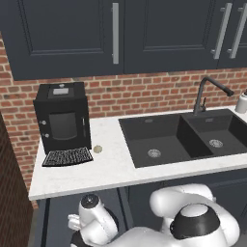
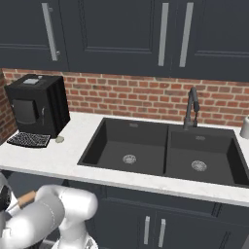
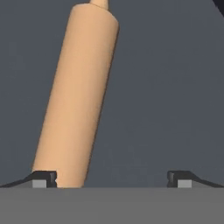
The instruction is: Pick the rolling pin from the drawer and place it on the counter.
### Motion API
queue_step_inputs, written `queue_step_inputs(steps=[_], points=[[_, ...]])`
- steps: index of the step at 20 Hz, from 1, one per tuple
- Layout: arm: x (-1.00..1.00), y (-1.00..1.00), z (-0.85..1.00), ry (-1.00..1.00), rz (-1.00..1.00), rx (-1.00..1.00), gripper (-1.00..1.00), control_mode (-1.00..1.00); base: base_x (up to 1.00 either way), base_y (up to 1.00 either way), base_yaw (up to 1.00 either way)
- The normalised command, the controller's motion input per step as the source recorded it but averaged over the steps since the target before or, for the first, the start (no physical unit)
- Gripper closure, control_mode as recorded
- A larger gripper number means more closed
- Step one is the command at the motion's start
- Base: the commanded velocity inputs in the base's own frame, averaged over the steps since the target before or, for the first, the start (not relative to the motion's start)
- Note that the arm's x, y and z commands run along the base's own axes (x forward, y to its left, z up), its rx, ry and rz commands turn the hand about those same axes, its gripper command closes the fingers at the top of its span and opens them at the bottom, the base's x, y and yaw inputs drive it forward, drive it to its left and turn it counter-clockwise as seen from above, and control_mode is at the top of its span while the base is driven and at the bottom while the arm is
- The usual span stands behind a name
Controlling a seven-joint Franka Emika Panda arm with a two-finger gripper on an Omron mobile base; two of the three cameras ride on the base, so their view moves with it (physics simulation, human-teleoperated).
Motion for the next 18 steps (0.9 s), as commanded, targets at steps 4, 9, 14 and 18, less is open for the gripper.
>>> queue_step_inputs(steps=[4,9,14,18], points=[[0.09,0.59,-0.57,0.08,0.0,-0.03,-1.0,-1.0,0.0,0.0,0.0],[0.09,0.46,-0.18,0.03,0.0,-0.01,-1.0,-1.0,0.0,0.0,0.0],[0.16,0.21,-0.08,0.0,0.0,-0.01,-1.0,-1.0,0.0,0.0,0.0],[0.12,0.04,-0.93,0.0,0.0,-0.12,1.0,-1.0,0.0,0.0,0.0]])
